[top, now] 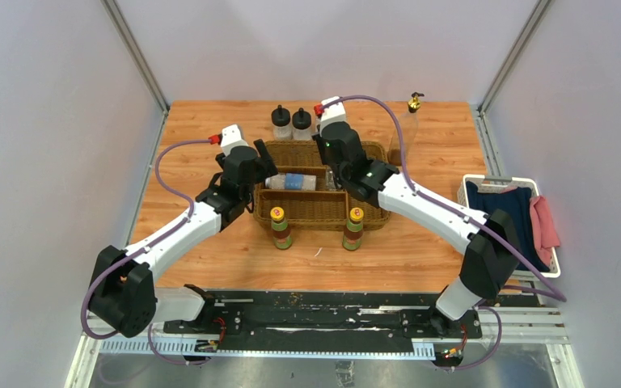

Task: Organize the condiment bottles
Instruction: Pick up the bottle from the storage box.

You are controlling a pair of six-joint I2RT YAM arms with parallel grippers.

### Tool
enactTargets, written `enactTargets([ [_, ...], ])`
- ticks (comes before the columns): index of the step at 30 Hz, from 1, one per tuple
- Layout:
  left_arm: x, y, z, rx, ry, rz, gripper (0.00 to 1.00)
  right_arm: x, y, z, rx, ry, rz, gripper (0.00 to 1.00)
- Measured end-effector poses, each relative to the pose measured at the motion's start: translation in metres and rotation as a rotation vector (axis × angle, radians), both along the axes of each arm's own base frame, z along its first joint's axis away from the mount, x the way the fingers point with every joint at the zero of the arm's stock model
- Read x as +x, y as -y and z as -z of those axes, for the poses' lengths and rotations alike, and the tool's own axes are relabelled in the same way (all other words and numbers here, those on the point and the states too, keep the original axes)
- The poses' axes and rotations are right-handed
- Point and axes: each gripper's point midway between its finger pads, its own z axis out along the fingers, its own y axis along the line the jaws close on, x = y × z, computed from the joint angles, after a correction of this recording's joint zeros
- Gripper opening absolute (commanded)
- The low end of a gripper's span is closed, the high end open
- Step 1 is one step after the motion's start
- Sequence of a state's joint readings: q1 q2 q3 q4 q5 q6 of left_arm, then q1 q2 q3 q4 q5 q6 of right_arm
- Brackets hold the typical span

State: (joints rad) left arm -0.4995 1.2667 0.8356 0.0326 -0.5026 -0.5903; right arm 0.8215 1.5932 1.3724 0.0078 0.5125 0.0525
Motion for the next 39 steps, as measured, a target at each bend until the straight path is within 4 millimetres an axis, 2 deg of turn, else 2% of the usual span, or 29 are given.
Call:
enactTargets([
  [3, 0.001, 0.001, -0.001, -0.008, 0.004, -0.001, 0.79, -0.003, 0.002, -0.004, 0.009, 0.005, -0.007, 0.00],
  [8, 0.004, 0.003, 0.004, -0.011, -0.001, -0.004, 0.79, -0.008, 0.006, -0.016, 0.030, 0.023, -0.009, 0.06],
  [10, 0.005, 0.004, 0.011, -0.007, -0.017, -0.004, 0.79, -0.009, 0.010, -0.020, 0.032, 0.031, 0.003, 0.16],
  [14, 0.009, 0.007, 0.035, 0.008, -0.071, -0.004, 0.79, -0.006, 0.016, -0.021, 0.020, 0.040, 0.028, 0.44],
  [18, 0.010, 0.011, 0.060, 0.027, -0.129, 0.000, 0.79, 0.000, 0.020, -0.016, -0.005, 0.037, 0.052, 0.58],
  [20, 0.010, 0.014, 0.069, 0.033, -0.148, 0.004, 0.79, 0.007, 0.021, -0.011, -0.017, 0.031, 0.071, 0.66],
  [25, 0.010, 0.014, 0.074, 0.034, -0.161, 0.002, 0.79, 0.025, 0.033, 0.002, -0.035, 0.002, 0.120, 0.73],
  [30, 0.010, 0.015, 0.074, 0.028, -0.159, 0.000, 0.79, 0.050, 0.052, 0.004, -0.024, -0.010, 0.178, 0.78],
  [35, 0.010, 0.015, 0.075, 0.014, -0.150, -0.004, 0.79, 0.081, 0.051, 0.003, 0.014, -0.016, 0.181, 0.81],
  [39, 0.008, 0.013, 0.079, 0.018, -0.159, -0.009, 0.79, 0.096, 0.043, 0.015, 0.030, -0.040, 0.162, 0.85],
])
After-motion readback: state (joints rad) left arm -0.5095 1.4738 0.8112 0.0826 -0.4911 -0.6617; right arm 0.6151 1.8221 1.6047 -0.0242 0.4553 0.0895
